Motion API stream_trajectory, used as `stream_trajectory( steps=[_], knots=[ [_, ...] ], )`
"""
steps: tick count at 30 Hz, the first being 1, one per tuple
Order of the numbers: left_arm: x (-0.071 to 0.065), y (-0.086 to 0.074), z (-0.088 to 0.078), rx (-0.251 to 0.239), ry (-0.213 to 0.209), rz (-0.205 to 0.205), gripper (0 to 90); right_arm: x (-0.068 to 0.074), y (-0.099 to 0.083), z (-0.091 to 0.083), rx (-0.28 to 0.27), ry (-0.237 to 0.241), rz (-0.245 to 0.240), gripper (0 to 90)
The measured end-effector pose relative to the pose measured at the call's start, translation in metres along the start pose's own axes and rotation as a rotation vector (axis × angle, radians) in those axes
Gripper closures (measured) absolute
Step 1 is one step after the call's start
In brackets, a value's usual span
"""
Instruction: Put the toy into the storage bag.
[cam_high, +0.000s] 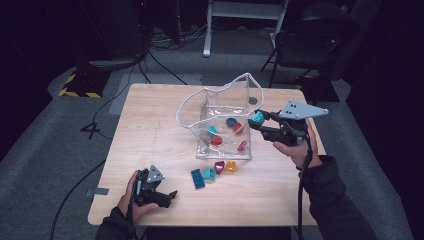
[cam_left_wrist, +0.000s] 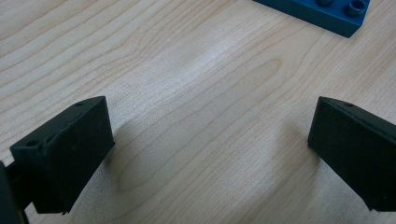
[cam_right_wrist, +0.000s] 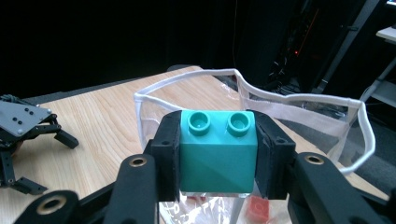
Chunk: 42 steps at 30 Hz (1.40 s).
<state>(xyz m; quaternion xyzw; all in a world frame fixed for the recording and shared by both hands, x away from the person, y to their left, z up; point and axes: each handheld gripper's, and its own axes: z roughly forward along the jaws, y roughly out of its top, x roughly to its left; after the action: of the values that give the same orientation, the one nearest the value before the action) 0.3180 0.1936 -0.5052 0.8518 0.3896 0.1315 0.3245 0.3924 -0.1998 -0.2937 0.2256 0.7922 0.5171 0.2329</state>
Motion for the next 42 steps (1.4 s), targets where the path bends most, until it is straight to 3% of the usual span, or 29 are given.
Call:
stream_trajectory(
  steps=[17, 29, 39, 42],
  knots=[
    [0.0, 0.0, 0.0, 0.0, 0.002, 0.001, 0.2, -0.016, 0.026, 0.04, 0.043, -0.053, 0.033, 58.8],
    [0.0, 0.0, -0.001, 0.002, 0.002, 0.004, 0.2, -0.039, 0.023, 0.069, 0.101, -0.113, 0.102, 58.8],
    [0.0, 0.0, -0.001, 0.003, 0.004, 0.005, 0.3, -0.053, 0.017, 0.085, 0.152, -0.165, 0.122, 58.3],
    [0.0, 0.0, -0.001, 0.002, 0.004, 0.005, 0.3, -0.056, 0.015, 0.089, 0.156, -0.179, 0.133, 51.2]
  ],
)
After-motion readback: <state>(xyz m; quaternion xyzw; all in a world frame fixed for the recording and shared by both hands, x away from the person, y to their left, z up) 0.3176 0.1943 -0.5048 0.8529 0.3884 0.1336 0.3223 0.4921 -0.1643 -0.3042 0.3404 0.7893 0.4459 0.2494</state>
